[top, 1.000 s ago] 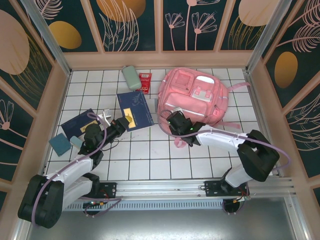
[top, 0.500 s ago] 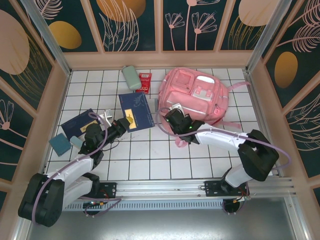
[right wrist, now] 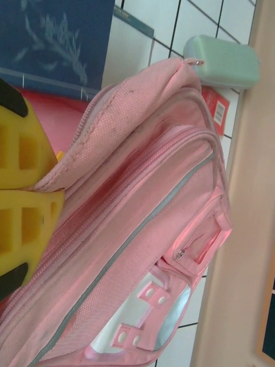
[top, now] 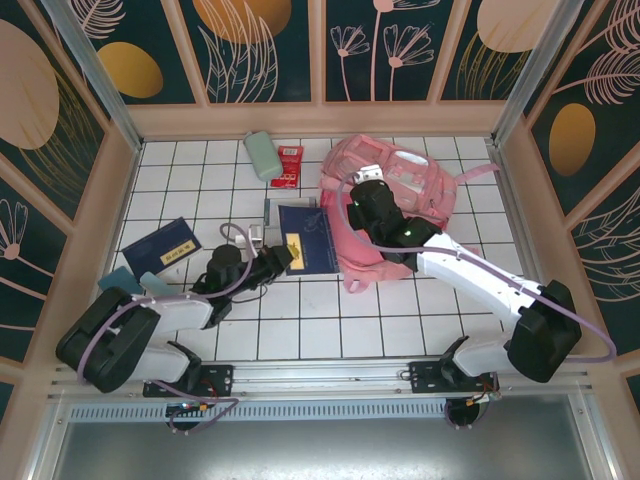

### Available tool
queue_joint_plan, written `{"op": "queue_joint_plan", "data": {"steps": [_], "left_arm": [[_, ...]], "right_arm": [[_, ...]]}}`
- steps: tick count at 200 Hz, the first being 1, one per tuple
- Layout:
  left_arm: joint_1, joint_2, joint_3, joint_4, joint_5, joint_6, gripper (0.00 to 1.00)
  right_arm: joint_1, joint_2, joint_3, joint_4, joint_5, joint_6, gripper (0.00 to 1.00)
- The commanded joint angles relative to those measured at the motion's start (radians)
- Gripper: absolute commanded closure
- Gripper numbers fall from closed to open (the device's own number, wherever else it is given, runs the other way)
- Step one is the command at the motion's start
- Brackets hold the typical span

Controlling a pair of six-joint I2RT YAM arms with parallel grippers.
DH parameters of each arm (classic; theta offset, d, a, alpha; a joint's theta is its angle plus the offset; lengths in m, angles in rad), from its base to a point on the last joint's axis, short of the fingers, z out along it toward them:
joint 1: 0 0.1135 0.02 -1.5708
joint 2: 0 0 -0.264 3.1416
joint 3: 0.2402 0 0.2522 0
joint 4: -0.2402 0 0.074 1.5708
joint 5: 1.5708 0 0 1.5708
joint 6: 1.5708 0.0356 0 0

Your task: Pack the student bag

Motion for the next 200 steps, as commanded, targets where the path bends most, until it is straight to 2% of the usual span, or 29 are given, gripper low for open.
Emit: {"op": "queue_joint_plan", "data": {"steps": [1, 67, 110, 153, 196, 200], "left_arm": [[-0.038, 0.074, 0.081, 0.165, -0.071, -0.074, 1.00], [-0.181, 0.438, 0.328, 0.272, -0.317, -0.274, 1.00], [-0.245, 0.551, 0.518, 0.133, -0.527, -0.283, 1.00], [-0.288, 0.705, 0.784, -0.027, -0.588, -0.289, 1.00], [-0.315, 0.830, 0.973, -0.096, -0.610, -0.299, 1.00], [-0.318, 0.835, 0.990, -0.108, -0.607, -0.289, 0.93]], "right_arm": [[0.001, -0.025, 0.073, 0.044, -0.030, 0.028, 1.00], [-0.034, -0.067, 0.066, 0.084, -0.108, 0.137, 1.00], [-0.072, -0.085, 0.061, 0.112, -0.168, 0.192, 1.00], [-0.087, -0.080, 0.053, 0.130, -0.209, 0.217, 1.00], [-0.094, -0.087, 0.050, 0.121, -0.210, 0.217, 1.00], [-0.095, -0.089, 0.051, 0.119, -0.211, 0.217, 1.00]]}}
